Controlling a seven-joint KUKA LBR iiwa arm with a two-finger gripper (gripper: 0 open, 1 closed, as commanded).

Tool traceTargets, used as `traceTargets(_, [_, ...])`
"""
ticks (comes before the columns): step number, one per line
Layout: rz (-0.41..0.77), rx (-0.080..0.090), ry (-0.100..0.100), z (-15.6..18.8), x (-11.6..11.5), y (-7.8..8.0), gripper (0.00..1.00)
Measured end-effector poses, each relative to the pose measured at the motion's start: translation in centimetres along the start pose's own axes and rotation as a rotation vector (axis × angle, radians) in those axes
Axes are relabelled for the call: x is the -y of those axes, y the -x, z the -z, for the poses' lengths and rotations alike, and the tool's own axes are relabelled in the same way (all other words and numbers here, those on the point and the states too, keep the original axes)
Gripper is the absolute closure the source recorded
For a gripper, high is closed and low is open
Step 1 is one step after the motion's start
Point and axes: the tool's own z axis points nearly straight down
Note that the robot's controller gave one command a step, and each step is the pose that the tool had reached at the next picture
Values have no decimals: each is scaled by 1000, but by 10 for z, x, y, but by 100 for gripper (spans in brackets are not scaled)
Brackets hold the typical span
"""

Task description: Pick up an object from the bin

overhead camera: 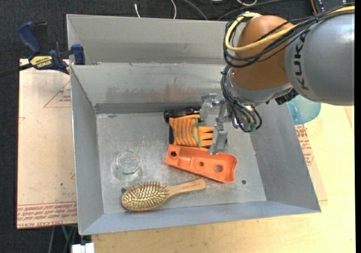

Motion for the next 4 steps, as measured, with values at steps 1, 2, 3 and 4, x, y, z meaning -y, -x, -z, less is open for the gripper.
traceTargets(1, [0,0,0,0,0,0,0])
traceTargets(2, [233,4,1,-104,51,-7,100])
traceTargets(3, [233,4,1,-104,51,-7,100])
traceTargets(4, [75,8,2,-76,63,26,100])
